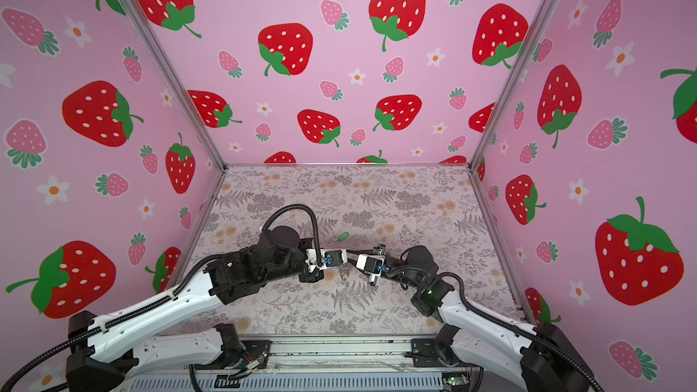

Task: Put the keys on the keyring

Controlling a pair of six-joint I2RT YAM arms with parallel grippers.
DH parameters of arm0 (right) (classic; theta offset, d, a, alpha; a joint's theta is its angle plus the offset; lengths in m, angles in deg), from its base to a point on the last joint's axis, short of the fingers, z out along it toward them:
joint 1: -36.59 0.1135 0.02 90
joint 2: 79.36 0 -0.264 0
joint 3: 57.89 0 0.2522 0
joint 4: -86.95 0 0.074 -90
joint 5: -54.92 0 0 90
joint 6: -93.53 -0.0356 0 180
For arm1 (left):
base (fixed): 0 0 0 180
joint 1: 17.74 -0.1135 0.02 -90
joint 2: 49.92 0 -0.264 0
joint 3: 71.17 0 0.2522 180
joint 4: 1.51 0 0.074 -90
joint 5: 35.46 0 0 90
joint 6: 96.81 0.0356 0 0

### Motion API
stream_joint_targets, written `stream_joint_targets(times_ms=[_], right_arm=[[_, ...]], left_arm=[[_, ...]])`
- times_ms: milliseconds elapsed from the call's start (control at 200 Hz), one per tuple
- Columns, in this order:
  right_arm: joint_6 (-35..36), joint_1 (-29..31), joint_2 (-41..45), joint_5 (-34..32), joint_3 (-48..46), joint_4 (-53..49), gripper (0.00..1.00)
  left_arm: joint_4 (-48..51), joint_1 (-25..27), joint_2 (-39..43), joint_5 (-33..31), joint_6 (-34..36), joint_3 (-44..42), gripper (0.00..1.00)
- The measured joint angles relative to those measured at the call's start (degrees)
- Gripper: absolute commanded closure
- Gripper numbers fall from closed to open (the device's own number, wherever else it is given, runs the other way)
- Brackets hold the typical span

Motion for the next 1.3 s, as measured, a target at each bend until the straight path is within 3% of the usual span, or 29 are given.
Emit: stream_joint_targets(times_ms=[530, 665, 745, 1051, 1301], right_arm=[[-0.3, 0.1, 0.0, -1.1, 0.0, 0.1, 1.00], [-0.2, 0.1, 0.0, -1.1, 0.0, 0.4, 1.00], [-0.4, 0.1, -0.3, -1.1, 0.0, 0.5, 1.00], [-4.7, 0.1, -2.1, 1.4, 0.0, 6.2, 1.00], [-9.0, 0.1, -5.4, 4.4, 0.0, 12.9, 1.00]], left_arm=[[-0.1, 0.3, 0.2, -0.2, 0.0, 0.0, 1.00], [-2.3, 0.3, 1.6, 0.3, -0.3, -1.3, 0.70], [-5.5, -0.6, 4.0, 1.6, -1.0, -4.0, 0.66], [-22.9, -17.8, 13.6, 21.6, -14.1, -19.6, 0.70], [-32.9, -20.5, 10.9, 35.5, -21.0, -21.7, 0.75]])
